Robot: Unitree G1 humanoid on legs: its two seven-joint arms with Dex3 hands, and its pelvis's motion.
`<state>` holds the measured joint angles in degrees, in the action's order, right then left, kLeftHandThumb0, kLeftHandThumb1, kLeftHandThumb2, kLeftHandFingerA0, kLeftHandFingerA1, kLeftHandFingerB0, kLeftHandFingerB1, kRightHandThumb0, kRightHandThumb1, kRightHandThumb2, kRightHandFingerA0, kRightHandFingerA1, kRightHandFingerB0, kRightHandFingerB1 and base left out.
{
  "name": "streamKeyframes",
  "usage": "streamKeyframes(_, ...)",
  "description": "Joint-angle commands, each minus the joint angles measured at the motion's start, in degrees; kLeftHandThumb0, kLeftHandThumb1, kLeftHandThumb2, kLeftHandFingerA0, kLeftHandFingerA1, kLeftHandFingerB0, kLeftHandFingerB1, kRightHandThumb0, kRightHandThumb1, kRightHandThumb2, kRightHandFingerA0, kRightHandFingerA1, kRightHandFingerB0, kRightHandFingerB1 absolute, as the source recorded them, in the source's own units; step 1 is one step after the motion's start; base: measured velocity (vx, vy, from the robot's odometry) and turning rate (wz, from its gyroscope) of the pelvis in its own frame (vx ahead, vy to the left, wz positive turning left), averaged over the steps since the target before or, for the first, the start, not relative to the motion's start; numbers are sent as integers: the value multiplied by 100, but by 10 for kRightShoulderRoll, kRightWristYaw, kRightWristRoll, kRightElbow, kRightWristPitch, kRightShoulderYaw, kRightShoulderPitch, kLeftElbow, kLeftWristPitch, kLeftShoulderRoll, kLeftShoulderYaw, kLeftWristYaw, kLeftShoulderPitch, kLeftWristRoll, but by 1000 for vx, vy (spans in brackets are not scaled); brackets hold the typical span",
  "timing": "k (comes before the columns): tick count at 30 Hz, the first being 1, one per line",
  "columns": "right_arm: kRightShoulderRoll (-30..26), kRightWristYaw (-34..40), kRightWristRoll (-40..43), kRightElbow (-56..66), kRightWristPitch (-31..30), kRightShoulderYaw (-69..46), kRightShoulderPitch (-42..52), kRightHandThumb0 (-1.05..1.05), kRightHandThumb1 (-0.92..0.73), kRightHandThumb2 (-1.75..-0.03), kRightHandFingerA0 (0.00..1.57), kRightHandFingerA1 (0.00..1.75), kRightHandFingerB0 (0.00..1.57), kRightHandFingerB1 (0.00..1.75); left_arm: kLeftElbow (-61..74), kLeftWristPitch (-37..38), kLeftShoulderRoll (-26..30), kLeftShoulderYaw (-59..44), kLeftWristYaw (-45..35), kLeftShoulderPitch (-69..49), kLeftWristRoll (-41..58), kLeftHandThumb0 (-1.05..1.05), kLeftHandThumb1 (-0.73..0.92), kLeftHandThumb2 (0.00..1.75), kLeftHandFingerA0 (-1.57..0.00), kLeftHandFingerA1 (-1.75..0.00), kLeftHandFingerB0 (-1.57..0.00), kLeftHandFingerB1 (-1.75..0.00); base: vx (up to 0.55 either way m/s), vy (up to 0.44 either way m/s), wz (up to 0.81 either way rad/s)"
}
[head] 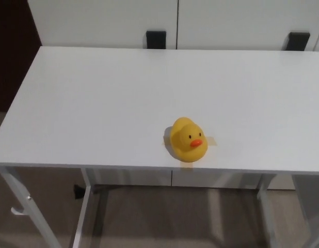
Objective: The robot uses its right hand to push the yellow duck toy to the center of the white desk.
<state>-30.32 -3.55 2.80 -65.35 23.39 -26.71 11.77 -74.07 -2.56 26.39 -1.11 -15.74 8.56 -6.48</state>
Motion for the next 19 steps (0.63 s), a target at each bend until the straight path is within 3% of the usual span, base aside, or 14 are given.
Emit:
streamKeyframes(1,-30,-39,-10,-3,10,30,-7,3,-20,-128,104,52,88,53,-1,3,9,-6,10,0,1,-31,60,80,-59,-91,-72,-77,0,0,0)
streamKeyframes(6,-33,-49,12,0,1,24,-3,5,-21,-134,100,52,84,53,0,3,8,-7,8,-1,1,-31,57,80,-56,-89,-73,-79,0,0,0)
streamKeyframes(9,-32,-58,14,-7,-4,26,-10,10,-22,-127,99,52,85,53,2,6,15,-9,4,-4,2,-29,56,84,-53,-88,-74,-80,0,0,0)
streamKeyframes(13,-34,-65,14,-8,-9,30,-14,4,-19,-132,98,51,84,52,1,8,14,-7,7,-4,-2,-27,57,84,-56,-89,-69,-74,0,0,0)
streamKeyframes(19,-36,-67,13,3,-12,33,-14,6,-19,-135,99,52,81,54,0,3,12,-12,7,0,3,-32,58,79,-59,-92,-73,-80,0,0,0)
